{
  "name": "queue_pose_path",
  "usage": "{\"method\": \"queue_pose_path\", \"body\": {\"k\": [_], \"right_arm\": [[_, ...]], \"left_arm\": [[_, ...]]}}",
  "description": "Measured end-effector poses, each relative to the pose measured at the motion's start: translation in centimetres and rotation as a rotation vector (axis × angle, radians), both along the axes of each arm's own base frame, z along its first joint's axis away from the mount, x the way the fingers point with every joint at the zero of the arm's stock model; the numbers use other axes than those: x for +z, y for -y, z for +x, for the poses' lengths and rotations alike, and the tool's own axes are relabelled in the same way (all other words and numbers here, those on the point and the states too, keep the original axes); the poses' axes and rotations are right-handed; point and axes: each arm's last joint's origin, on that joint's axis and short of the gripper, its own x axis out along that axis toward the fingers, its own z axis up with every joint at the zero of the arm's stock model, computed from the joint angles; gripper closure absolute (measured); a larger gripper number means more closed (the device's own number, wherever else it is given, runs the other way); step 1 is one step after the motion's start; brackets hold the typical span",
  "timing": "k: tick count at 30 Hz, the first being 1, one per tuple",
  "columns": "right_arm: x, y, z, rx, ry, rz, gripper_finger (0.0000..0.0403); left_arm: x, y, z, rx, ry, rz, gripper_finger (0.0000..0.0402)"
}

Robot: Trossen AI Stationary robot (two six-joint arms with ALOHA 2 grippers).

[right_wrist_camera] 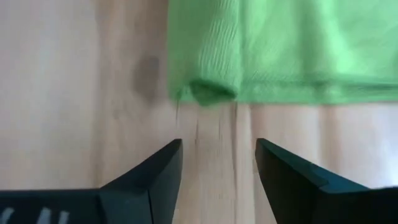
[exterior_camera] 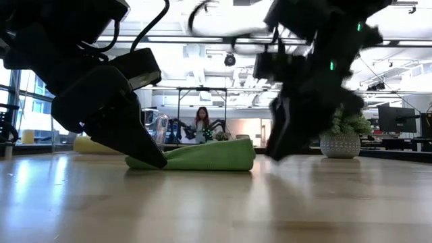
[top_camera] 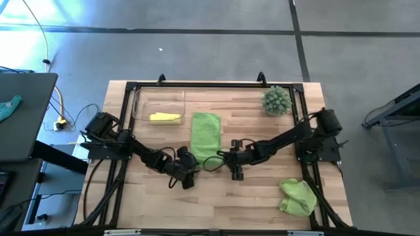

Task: Roll microfiber towels into tight, uniform cylinder then place into a basket
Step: Roll the green microfiber cloth

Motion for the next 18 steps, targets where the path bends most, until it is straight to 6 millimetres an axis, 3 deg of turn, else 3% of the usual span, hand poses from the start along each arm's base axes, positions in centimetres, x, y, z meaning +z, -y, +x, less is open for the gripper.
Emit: {"method": "queue_pose_path", "body": {"k": [3, 8, 12, 18], "right_arm": [[2.2, -0.5, -0.2, -0.043, 0.089, 0.062, 0.0208], [3.0, -3.0, 0.8, 0.113, 0.288, -0.021, 0.0208], [0.6, -3.5, 1.7, 0.121, 0.302, -0.189, 0.0208], [-2.8, -2.1, 2.7, 0.011, 0.238, -0.141, 0.0208]], "left_arm": [[0.0, 0.0, 0.0, 0.0, 0.0, 0.001, 0.0243], [0.0, 0.0, 0.0, 0.001, 0.002, 0.0, 0.0243], [0.0, 0.0, 0.0, 0.001, 0.005, 0.0, 0.0243], [0.0, 0.0, 0.0, 0.002, 0.005, 0.0, 0.0243]]}}
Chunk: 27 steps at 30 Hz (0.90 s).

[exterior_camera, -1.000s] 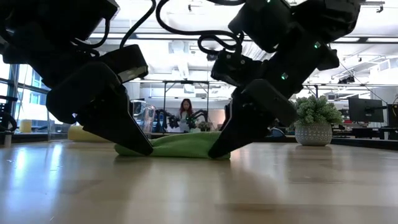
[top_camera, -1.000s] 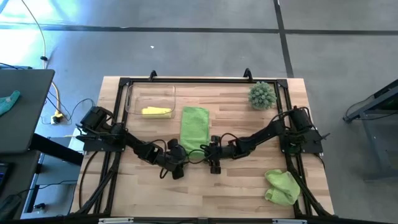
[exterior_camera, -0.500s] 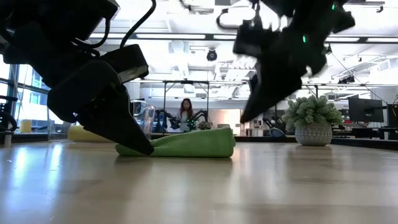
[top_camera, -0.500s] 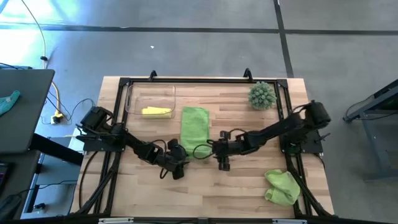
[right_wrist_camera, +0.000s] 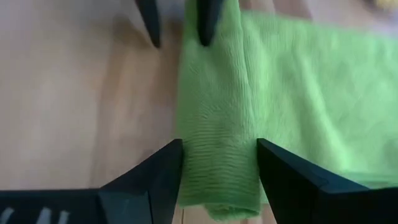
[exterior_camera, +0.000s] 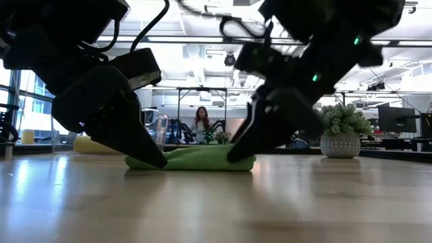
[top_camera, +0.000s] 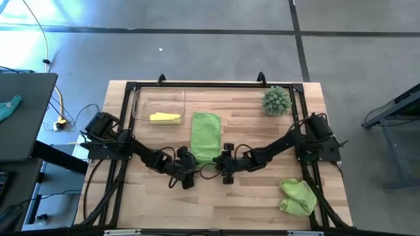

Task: Roll microfiber towels into tight, uniform cylinder then place into a basket
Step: Roll the green microfiber cloth

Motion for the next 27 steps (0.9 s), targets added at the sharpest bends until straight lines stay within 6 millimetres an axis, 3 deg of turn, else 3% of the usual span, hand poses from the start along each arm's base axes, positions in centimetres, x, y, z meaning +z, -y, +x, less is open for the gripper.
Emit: {"method": "queue_pose_path", "body": {"k": [10, 17, 23, 27], "right_arm": [[-0.5, 1.3, 0.0, -0.032, -0.069, 0.068, 0.0208], [3.3, 1.6, -1.9, -0.083, -0.111, 0.125, 0.0208], [5.4, -0.1, -1.7, -0.014, 0.03, 0.177, 0.0208], [3.7, -1.1, -1.0, 0.059, 0.055, 0.08, 0.0208]], "left_arm": [[0.0, 0.0, 0.0, 0.001, 0.0, 0.0, 0.0243], [0.0, 0.0, 0.0, 0.001, 0.001, 0.001, 0.0243], [0.0, 0.0, 0.0, 0.002, 0.001, 0.002, 0.0243], [0.0, 0.0, 0.0, -0.004, 0.0, 0.008, 0.0243]]}}
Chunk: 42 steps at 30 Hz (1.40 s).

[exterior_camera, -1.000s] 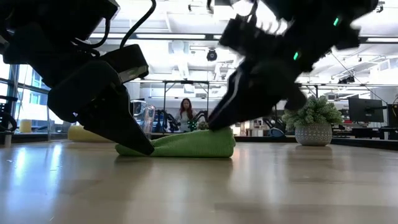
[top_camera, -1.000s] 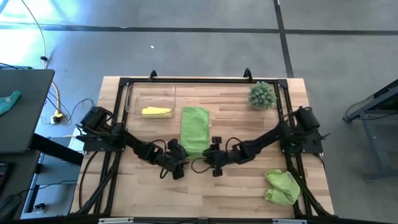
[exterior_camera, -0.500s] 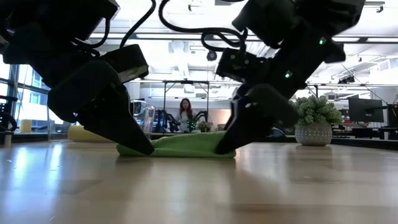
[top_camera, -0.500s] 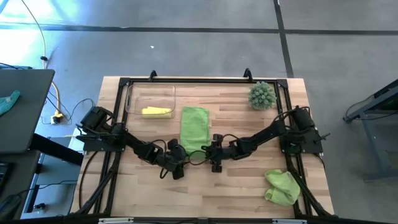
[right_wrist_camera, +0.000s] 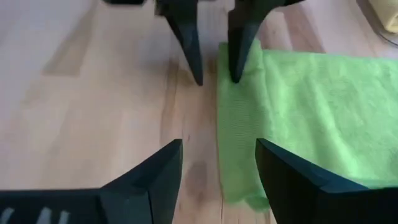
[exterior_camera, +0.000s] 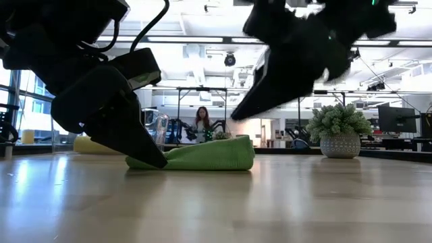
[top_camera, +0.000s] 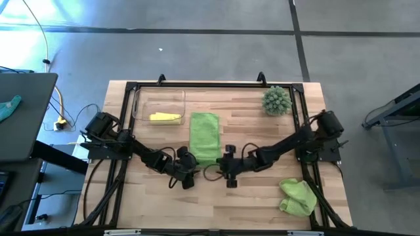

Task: Roll microfiber towels into tight, uniform cylinder then place into a basket
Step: Roll the green microfiber cloth

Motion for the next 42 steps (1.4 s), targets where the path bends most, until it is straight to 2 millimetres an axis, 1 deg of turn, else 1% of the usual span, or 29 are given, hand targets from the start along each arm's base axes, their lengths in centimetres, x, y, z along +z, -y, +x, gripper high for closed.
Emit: {"method": "queue_pose_path", "body": {"k": [3, 6, 9, 12, 16, 19, 23, 26, 28, 33, 38, 40, 42], "right_arm": [[-1.5, 0.2, 0.8, -0.026, 0.014, -0.008, 0.0208], [-2.9, 0.9, 1.1, -0.058, -0.021, -0.034, 0.0208], [-3.4, 1.7, 1.4, -0.074, -0.031, -0.025, 0.0208], [-4.3, 2.0, 1.5, -0.042, -0.071, 0.045, 0.0208], [-5.0, 2.2, 1.7, -0.029, -0.091, 0.063, 0.0208], [-5.5, 2.4, 1.7, -0.042, -0.113, 0.063, 0.0208], [-5.8, 2.7, 1.5, -0.099, -0.153, 0.103, 0.0214], [-5.9, 3.1, 1.5, -0.139, -0.179, 0.141, 0.0234], [-5.9, 3.3, 1.5, -0.156, -0.184, 0.174, 0.0253], [-5.9, 3.8, 1.5, -0.179, -0.195, 0.233, 0.0317], [-5.9, 4.4, 1.7, -0.153, -0.208, 0.292, 0.0385], [-5.8, 4.8, 1.9, -0.115, -0.215, 0.352, 0.0395], [-5.8, 5.2, 2.0, -0.073, -0.227, 0.449, 0.0392]], "left_arm": [[0.0, 0.0, 0.0, 0.0, 0.0, 0.0, 0.0243], [0.0, 0.0, 0.0, 0.0, 0.0, 0.0, 0.0243], [0.0, 0.0, 0.0, 0.0, 0.0, 0.0, 0.0243], [0.0, 0.0, 0.0, 0.0, 0.0, 0.0, 0.0243], [0.0, 0.0, 0.0, 0.0, 0.002, -0.001, 0.0243], [0.0, 0.0, 0.0, 0.001, 0.004, -0.001, 0.0243], [0.8, 0.2, -0.2, -0.018, 0.013, -0.009, 0.0243], [1.8, 0.3, -0.5, -0.05, 0.012, -0.008, 0.0243], [2.6, 0.3, -0.7, -0.061, 0.018, -0.017, 0.0243], [4.4, 0.5, -1.8, -0.083, 0.004, -0.015, 0.0243], [6.8, 1.5, -2.4, -0.119, 0.098, -0.035, 0.0243], [7.3, 1.8, -2.4, -0.108, 0.138, -0.024, 0.0243], [7.5, 2.0, -2.7, -0.098, 0.148, 0.021, 0.0243]]}}
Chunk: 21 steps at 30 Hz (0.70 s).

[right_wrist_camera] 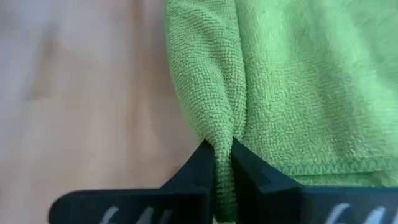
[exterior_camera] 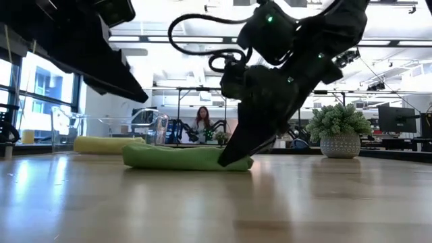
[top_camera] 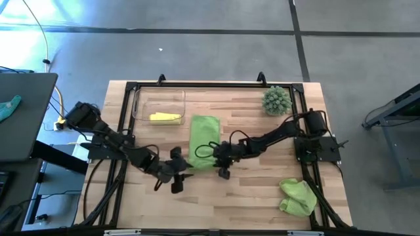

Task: Roll microfiber towels into tight, uniform cylinder then place into a basket
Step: Roll the green microfiber cloth

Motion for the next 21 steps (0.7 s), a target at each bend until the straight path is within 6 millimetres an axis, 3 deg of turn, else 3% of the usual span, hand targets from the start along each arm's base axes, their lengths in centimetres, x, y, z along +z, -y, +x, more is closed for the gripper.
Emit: {"method": "queue_pose_path", "body": {"k": [5, 10, 15, 21], "right_arm": [[0.3, 1.8, 0.5, 0.046, 0.004, 0.253, 0.0394], [0.5, 3.5, 0.7, -0.074, -0.034, 0.374, 0.0398], [0.4, 4.2, 0.7, -0.119, -0.059, 0.402, 0.0399], [0.4, 4.0, 0.6, -0.119, -0.062, 0.392, 0.0399]], "left_arm": [[-0.7, 0.4, 0.0, -0.004, -0.015, 0.15, 0.0243], [-2.5, 1.1, 0.2, -0.087, -0.079, 0.254, 0.0243], [-4.6, 1.3, 0.7, -0.134, -0.125, 0.382, 0.0243], [-6.4, 0.9, 1.2, -0.044, -0.169, 0.535, 0.0238]]}}
